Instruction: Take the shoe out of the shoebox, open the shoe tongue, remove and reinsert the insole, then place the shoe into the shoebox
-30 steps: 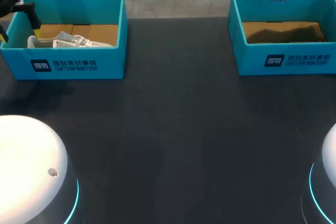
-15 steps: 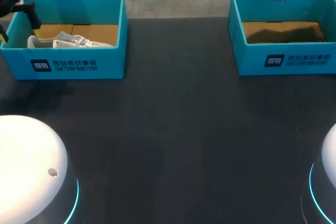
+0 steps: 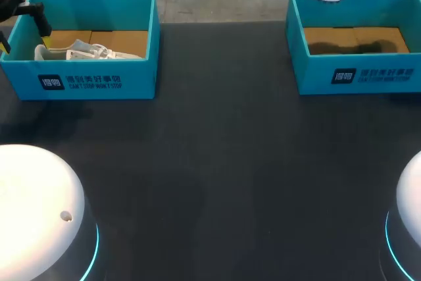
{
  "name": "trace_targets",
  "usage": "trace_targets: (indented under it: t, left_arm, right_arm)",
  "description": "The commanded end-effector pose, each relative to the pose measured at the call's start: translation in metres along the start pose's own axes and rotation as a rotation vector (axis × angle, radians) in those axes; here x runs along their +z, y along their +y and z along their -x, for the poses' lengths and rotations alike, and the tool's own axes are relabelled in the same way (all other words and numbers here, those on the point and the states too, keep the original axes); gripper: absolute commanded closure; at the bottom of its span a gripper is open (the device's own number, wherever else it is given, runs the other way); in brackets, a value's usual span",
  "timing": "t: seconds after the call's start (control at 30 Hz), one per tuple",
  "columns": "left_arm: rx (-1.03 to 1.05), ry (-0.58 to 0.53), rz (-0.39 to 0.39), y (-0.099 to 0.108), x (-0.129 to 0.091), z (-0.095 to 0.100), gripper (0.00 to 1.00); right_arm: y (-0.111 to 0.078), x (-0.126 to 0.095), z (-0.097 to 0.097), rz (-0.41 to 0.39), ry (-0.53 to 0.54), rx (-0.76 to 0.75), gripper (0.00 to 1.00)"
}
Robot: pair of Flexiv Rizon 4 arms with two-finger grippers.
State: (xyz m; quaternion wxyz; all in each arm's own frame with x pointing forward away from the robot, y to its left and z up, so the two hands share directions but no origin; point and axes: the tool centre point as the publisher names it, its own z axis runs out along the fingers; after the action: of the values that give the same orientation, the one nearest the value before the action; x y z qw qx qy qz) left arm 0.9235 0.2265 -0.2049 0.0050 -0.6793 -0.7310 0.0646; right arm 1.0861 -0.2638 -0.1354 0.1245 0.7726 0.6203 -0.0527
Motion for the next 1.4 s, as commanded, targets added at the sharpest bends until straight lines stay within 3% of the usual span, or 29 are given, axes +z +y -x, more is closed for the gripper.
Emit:
trace_targets:
  t: [0.03, 0.6, 1.0, 1.4]
  left_arm:
    - [0.0, 0.001, 0.002, -0.001, 0.0, 0.0, 0.0]
    - [0.0, 0.001, 0.002, -0.001, 0.0, 0.0, 0.0]
    - [0.0, 0.001, 0.002, -0.001, 0.0, 0.0, 0.0]
    - [0.0, 0.001, 0.002, -0.001, 0.0, 0.0, 0.0]
  right_arm:
    - [-0.041, -0.018, -0.004, 0.052, -0.004, 0.011, 1.0]
    - [-0.117, -0.051, -0.025, 0.06, -0.025, 0.016, 1.0]
    - [-0.171, -0.066, -0.056, 0.052, -0.023, 0.0, 1.0]
    - [-0.227, -0.066, -0.084, 0.037, -0.042, -0.043, 1.0]
